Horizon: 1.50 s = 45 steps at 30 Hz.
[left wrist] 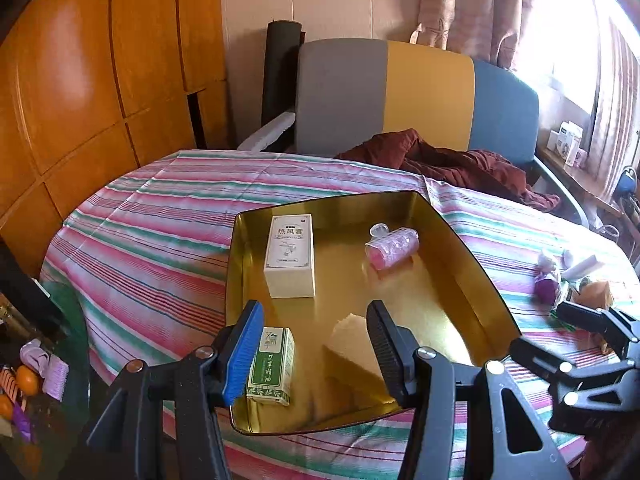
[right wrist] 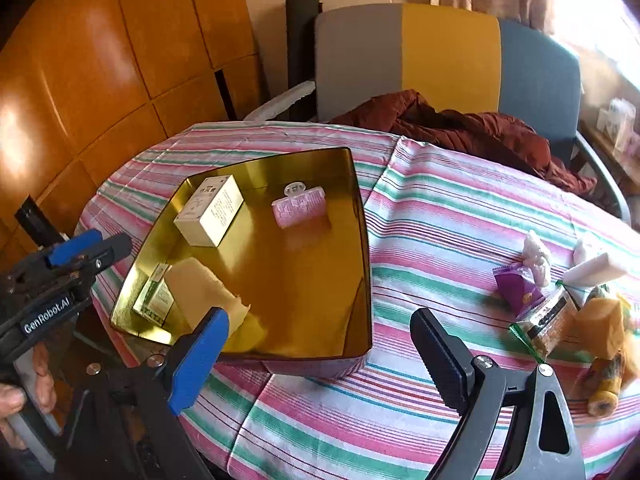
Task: Organize objects
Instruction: 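Withdraw both grippers from the tray and move back toward the pile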
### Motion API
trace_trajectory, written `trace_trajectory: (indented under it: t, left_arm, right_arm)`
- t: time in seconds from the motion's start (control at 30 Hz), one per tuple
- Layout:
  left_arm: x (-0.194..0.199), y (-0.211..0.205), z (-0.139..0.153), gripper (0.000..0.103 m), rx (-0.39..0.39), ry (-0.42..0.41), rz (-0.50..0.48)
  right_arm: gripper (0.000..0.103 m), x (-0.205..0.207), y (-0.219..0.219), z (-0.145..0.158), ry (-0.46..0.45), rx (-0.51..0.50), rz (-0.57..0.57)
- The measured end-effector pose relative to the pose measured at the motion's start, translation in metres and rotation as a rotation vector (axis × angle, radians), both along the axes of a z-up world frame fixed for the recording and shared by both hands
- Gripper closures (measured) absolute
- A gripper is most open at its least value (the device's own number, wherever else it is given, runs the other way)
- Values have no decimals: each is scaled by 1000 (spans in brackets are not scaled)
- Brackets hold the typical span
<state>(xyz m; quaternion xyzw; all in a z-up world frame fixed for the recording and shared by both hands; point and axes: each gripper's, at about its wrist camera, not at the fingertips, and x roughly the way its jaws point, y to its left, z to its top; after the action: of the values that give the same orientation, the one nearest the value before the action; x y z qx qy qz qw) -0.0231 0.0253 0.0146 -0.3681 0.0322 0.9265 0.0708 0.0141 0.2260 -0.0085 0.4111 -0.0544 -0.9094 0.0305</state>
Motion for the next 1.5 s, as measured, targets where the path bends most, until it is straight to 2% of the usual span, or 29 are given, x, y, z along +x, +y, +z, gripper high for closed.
trace_trajectory:
  t: [0.33,0.6,1.03,1.27,1.5]
  left_arm:
    - [7,5,-1,49,-33,10,-2]
    - [13,11,2,49,-87,49,-5]
    - [20,25,4,49,-121,58,-46]
    - [21,33,3,49,-132,52,-75]
    - [19,43,-1,49,-134,30,-112]
  right_arm:
    - [10,6,-11,-4,11,30,13]
    - [10,8,-3,-8,3,17,-10]
    - [10,10,8,-10,9,-4,-36]
    - [10,12,26,-13,4,-11,-72]
    - [10,19,64,-15,-9,-13,-164]
